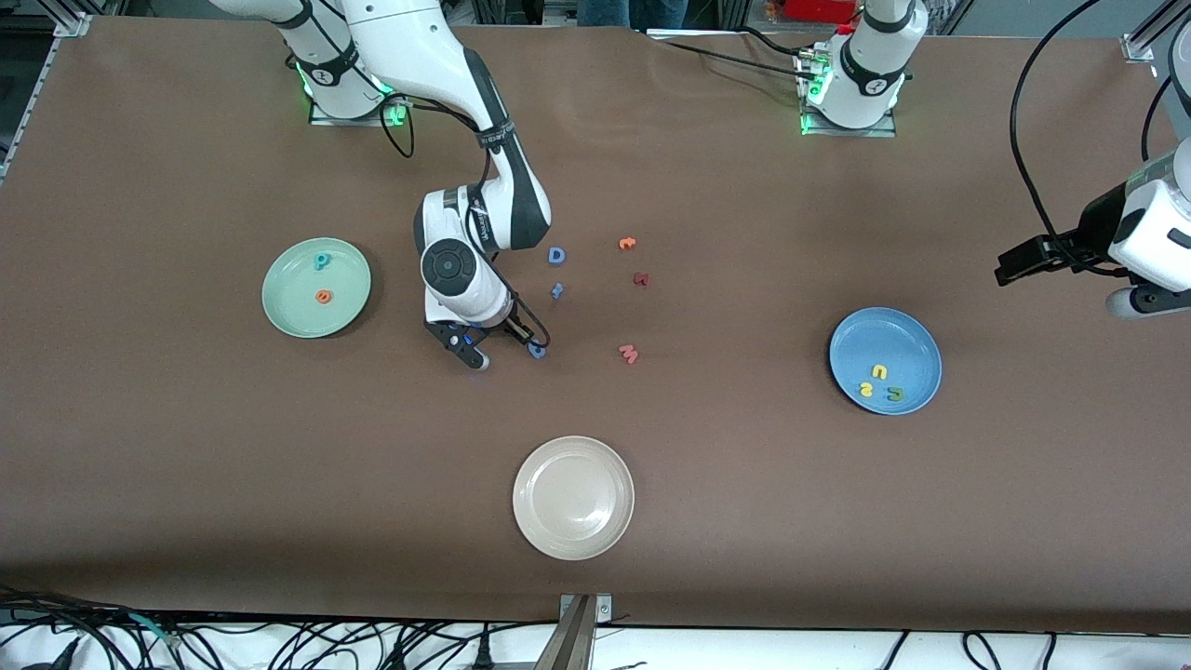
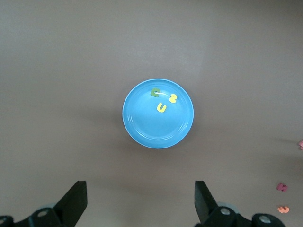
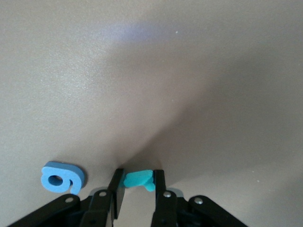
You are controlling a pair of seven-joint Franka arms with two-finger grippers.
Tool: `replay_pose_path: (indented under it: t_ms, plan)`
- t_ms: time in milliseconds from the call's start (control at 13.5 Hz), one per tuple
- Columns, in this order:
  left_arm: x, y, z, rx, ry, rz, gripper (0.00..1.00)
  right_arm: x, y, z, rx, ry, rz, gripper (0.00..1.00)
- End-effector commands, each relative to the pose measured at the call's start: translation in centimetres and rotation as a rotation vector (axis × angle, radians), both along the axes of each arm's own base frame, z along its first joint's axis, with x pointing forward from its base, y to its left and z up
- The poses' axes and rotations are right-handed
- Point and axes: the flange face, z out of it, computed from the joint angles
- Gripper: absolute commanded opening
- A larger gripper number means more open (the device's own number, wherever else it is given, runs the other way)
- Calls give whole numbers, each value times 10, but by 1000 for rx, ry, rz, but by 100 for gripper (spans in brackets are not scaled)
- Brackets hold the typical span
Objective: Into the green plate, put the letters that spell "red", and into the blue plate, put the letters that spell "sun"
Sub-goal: 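Close the right gripper on the teal piece and lift it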
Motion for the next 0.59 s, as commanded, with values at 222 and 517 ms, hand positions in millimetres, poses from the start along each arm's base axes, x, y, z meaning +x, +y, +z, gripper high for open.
replay_pose_path:
  t_ms: [222,517]
  plan:
    - [-3,-6,14,-27,2,-20,100,10,-21,21,2,48,-16,0]
    - [-2,-15,18,-26,-4,-37,100,30,-94,80,26,178,85,0]
